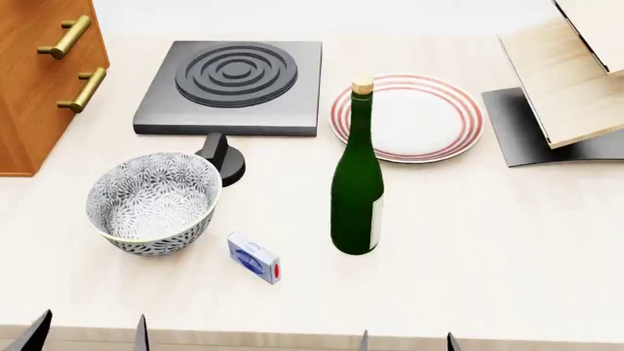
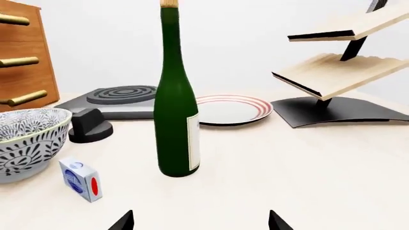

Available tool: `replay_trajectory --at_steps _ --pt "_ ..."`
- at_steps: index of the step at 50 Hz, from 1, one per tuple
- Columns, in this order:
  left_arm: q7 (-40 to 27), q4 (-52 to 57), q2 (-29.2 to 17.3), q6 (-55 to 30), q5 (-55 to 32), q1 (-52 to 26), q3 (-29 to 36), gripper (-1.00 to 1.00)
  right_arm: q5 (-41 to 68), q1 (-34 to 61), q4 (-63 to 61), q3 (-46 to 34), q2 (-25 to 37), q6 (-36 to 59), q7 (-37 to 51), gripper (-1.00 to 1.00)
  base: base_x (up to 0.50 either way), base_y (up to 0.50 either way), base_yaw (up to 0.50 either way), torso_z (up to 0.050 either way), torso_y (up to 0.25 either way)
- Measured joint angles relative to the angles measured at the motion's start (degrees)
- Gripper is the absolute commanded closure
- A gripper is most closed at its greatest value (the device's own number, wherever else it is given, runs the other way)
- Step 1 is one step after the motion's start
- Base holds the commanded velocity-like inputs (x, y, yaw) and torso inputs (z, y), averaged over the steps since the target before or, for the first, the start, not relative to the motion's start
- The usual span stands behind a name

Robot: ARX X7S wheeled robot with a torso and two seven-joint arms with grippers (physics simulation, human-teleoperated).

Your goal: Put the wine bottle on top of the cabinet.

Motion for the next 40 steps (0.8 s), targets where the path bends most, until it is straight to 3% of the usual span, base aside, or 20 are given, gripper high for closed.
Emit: replay_trajectory --at_steps 16,40 --pt "-1.3 16.7 -2.2 -8.6 3.1 0.9 2.5 -1.0 2.1 -1.0 -12.7 -0.9 1.5 5.6 2.1 -1.0 0.0 0.0 0.0 0.0 0.0" --pt "-1.7 39.2 -4.4 -24.6 8.4 -1.8 6.3 -1.0 8.7 1.2 -42.4 0.3 4.4 22.5 7.2 -1.0 0.0 0.0 0.0 0.0 0.0"
